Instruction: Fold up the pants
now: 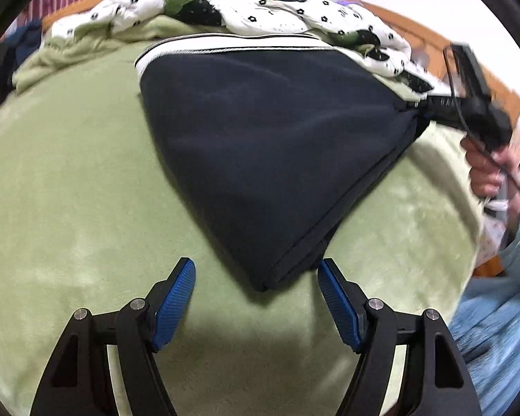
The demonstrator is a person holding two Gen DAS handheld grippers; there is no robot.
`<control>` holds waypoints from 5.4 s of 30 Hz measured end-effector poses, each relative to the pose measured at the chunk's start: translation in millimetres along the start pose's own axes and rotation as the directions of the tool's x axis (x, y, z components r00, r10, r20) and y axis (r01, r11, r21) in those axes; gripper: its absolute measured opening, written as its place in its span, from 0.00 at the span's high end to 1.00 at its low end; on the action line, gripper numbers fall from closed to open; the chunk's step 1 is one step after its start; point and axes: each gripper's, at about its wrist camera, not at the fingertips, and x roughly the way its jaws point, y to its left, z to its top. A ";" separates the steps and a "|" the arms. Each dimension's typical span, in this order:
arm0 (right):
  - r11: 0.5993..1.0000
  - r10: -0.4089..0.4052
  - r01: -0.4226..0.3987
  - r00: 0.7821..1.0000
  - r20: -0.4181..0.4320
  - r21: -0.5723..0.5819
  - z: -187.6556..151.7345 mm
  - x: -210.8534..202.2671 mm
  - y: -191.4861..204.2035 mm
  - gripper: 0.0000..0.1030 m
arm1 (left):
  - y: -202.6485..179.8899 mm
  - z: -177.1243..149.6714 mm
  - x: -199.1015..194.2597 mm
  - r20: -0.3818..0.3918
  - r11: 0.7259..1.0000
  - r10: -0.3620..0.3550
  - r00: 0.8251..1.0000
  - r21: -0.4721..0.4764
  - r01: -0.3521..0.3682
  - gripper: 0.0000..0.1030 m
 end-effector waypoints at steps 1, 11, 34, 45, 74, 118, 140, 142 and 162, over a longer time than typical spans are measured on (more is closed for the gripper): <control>1.000 -0.001 0.002 1.000 0.010 -0.007 3.1 -3.8 2.7 0.84 | -2.6 1.7 -1.0 0.008 1.000 0.015 1.000 0.011 -0.015 0.31; 1.000 -0.019 0.019 1.000 0.012 0.024 -1.5 -9.4 6.7 0.83 | 3.7 11.4 5.6 0.079 0.988 0.122 0.989 -0.101 -0.114 0.74; 0.992 -0.082 0.081 0.997 -0.010 -0.093 67.4 40.5 39.1 0.34 | 83.3 44.0 -21.4 0.100 0.951 -0.024 0.995 -0.303 0.054 0.35; 0.991 -0.067 0.057 0.994 -0.084 -0.120 59.2 92.3 33.8 0.35 | 108.0 95.2 86.5 0.091 0.872 -0.204 0.975 -0.436 0.223 0.35; 0.958 0.278 -0.284 0.951 -0.134 -0.029 17.2 68.6 241.7 0.82 | 251.3 66.0 -56.3 0.035 0.906 0.044 0.998 -0.423 -0.025 0.88; 0.958 -0.008 0.022 0.999 0.049 -0.285 33.5 138.0 275.0 0.76 | 246.5 106.4 20.1 0.057 0.913 0.238 0.970 -0.355 -0.203 0.24; 0.958 -0.033 0.027 0.999 -0.016 -0.286 -42.2 46.2 255.0 0.73 | 208.5 29.3 -52.8 0.056 0.933 -0.006 0.998 -0.360 0.026 0.22; 0.956 -0.090 0.072 0.994 -0.053 -0.283 -61.2 40.3 249.8 0.73 | 192.4 5.3 -54.0 0.000 0.949 0.007 1.000 -0.315 -0.007 0.22; 0.996 -0.027 0.017 0.993 -0.114 -0.089 -110.0 -19.7 221.6 0.72 | 149.5 -81.2 -98.7 0.010 0.946 0.319 0.948 -0.058 -0.318 0.27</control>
